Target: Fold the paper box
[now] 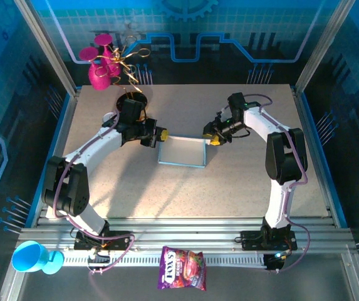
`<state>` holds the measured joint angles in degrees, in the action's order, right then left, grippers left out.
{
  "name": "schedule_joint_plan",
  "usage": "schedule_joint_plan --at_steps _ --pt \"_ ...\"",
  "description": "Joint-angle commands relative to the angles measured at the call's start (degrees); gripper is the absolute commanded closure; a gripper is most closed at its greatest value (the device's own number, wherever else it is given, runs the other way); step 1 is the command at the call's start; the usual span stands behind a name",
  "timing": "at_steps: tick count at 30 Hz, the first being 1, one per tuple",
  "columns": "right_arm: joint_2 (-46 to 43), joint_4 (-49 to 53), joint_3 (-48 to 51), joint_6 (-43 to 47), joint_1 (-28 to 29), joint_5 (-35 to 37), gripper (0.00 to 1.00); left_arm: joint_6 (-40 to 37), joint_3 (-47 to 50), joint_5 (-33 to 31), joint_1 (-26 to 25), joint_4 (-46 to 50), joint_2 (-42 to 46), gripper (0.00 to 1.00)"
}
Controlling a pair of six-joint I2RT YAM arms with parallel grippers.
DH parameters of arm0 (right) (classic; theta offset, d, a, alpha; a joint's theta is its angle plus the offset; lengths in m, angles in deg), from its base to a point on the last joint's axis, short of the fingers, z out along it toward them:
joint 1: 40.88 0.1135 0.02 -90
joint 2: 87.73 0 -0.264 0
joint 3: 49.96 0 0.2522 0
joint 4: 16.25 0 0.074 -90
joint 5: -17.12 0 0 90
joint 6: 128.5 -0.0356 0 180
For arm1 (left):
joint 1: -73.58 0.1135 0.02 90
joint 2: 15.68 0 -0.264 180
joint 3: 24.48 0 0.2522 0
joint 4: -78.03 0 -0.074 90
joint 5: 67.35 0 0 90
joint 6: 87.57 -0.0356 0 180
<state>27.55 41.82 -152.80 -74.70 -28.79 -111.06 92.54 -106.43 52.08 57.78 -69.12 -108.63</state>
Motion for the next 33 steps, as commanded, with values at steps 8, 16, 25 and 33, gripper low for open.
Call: schedule_joint_plan --at_steps 8,16,25,33 --pt "-2.2 2.5 -2.9 -0.4 1.2 -3.9 0.67 0.5 1.3 0.5 -0.1 -0.1 0.0 1.0" --pt "-1.8 1.7 -3.8 -3.1 0.8 -6.2 0.7 1.3 1.6 0.7 0.0 -1.2 0.1 1.0" --pt "-1.4 6.1 -8.1 -2.7 -0.5 -7.4 0.73 2.1 0.7 1.1 0.0 -1.8 0.6 1.0" --pt "-1.9 7.5 -7.7 -2.2 -0.6 -6.8 0.76 2.4 1.5 1.1 0.0 -2.3 0.8 1.0"
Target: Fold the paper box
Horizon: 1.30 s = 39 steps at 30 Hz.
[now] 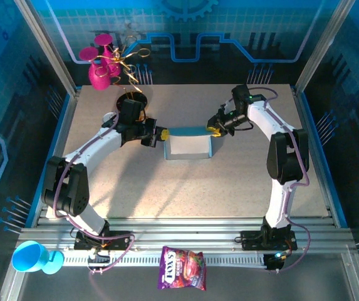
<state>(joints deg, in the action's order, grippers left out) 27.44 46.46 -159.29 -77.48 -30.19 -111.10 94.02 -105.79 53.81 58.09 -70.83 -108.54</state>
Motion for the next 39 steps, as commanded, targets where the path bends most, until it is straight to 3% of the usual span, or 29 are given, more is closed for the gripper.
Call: schedule_joint_plan --at_steps 1,24,34,39 --pt "-1.9 2.7 -1.0 0.6 0.8 -6.8 0.76 0.9 0.9 -0.7 -0.3 -0.6 0.7 1.0" --pt "1.7 6.2 2.3 10.4 2.4 4.3 0.7 1.4 9.0 -0.7 -0.5 -10.0 -2.7 1.0" --pt "0.4 8.6 2.9 13.2 2.6 10.3 0.62 -3.8 10.7 -1.0 -0.7 -6.8 -4.0 1.0" --pt "-2.3 8.1 4.9 13.2 2.6 12.5 0.61 -5.0 11.8 -1.3 -0.9 -5.2 -3.4 0.84"
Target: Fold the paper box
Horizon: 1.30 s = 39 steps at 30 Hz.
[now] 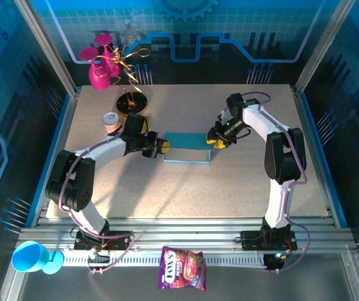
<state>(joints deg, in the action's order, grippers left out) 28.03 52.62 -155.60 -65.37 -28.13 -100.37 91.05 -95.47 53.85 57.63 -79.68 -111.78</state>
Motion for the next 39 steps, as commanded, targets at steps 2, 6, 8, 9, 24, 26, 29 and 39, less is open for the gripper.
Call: schedule_joint_plan --at_steps 2,6,8,9,24,26,29,39 --pt "-3.2 1.8 2.0 1.2 0.5 2.0 0.61 -2.5 2.1 -1.5 -0.7 4.6 0.3 0.78" --pt "-4.4 0.4 3.7 0.8 0.5 2.3 0.61 -2.9 3.9 -1.8 -0.7 5.2 1.0 0.72" --pt "-4.9 -0.1 4.3 0.5 0.5 2.2 0.61 -3.2 4.4 -1.7 -0.7 5.3 1.0 0.69" --pt "-5.0 -0.2 4.6 0.5 0.5 2.2 0.61 -3.5 4.4 -1.8 -0.7 5.8 1.1 0.66" --pt "-7.7 -12.1 15.4 -1.6 -1.0 -5.3 0.54 -8.8 5.9 -3.6 -0.7 7.2 -0.4 0.52" --pt "-7.6 -12.9 16.1 -1.9 -1.2 -6.1 0.54 -9.1 6.4 -3.6 -0.7 5.8 -0.8 0.52" --pt "-7.3 -13.4 16.3 -2.0 -1.4 -6.8 0.54 -9.2 8.0 -3.9 -0.7 3.0 -1.0 0.53" --pt "-6.8 -16.9 17.8 -2.5 -3.2 -9.0 0.5 -4.7 15.5 -3.3 -0.7 -11.2 -2.0 0.64"
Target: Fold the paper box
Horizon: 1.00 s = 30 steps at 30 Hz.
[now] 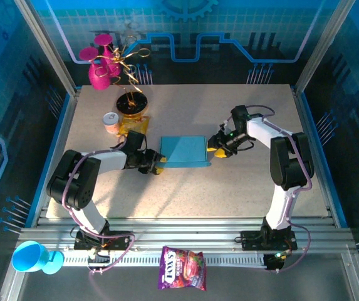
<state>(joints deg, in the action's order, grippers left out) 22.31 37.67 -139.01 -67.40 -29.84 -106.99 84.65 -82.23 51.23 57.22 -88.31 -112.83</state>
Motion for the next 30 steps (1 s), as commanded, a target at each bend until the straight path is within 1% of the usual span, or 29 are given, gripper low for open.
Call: schedule_joint_plan --at_steps 1,3,7,9,12,14,15,16,18,20,23,26,30 --pt "-1.0 -2.7 1.5 -0.4 -1.7 -2.7 0.5 1.6 2.5 -0.7 -0.3 -2.4 -0.1 0.61" --pt "-0.6 -3.7 1.5 -0.2 -2.2 -3.5 0.48 0.3 1.8 -1.1 -0.3 1.0 2.7 0.51" --pt "0.3 -3.8 0.4 -0.1 -2.4 -3.9 0.46 -2.8 -2.2 -0.4 -0.3 10.9 7.1 0.39" --pt "0.5 -4.1 0.1 -0.3 -2.5 -4.0 0.46 -3.6 -3.8 -0.1 -0.4 15.4 9.4 0.31" --pt "0.5 -4.5 -0.4 -0.6 -2.5 -4.0 0.45 -4.3 -5.4 0.3 -0.4 22.2 12.6 0.28" --pt "0.6 -4.6 -0.5 -0.6 -2.5 -4.0 0.45 -4.8 -6.3 0.3 -0.1 25.0 14.7 0.28" --pt "0.7 -4.8 -0.5 -0.5 -2.6 -4.2 0.45 -5.3 -7.0 0.2 0.4 25.9 15.4 0.3" --pt "0.8 -5.0 -0.3 -0.5 -2.5 -4.1 0.45 -6.6 -8.0 0.0 1.2 26.7 15.5 0.33" --pt "0.9 -6.2 0.2 -0.4 -2.7 -4.5 0.44 -11.7 -12.1 -1.3 3.1 29.5 13.7 0.38" --pt "1.3 -7.9 0.8 -0.4 -2.7 -5.2 0.42 -18.0 -16.8 -1.7 4.5 30.5 9.0 0.45" --pt "2.5 -10.0 1.4 -0.2 -2.8 -5.8 0.39 -28.8 -24.3 -0.7 5.2 29.0 -0.5 0.49" --pt "4.0 -11.4 1.8 -0.5 -2.9 -6.6 0.37 -33.8 -28.1 1.8 5.2 25.3 -7.1 0.5" --pt "5.1 -14.2 2.7 -2.4 -3.0 -7.9 0.36 -40.0 -30.8 -1.5 5.3 29.3 -11.9 0.53"
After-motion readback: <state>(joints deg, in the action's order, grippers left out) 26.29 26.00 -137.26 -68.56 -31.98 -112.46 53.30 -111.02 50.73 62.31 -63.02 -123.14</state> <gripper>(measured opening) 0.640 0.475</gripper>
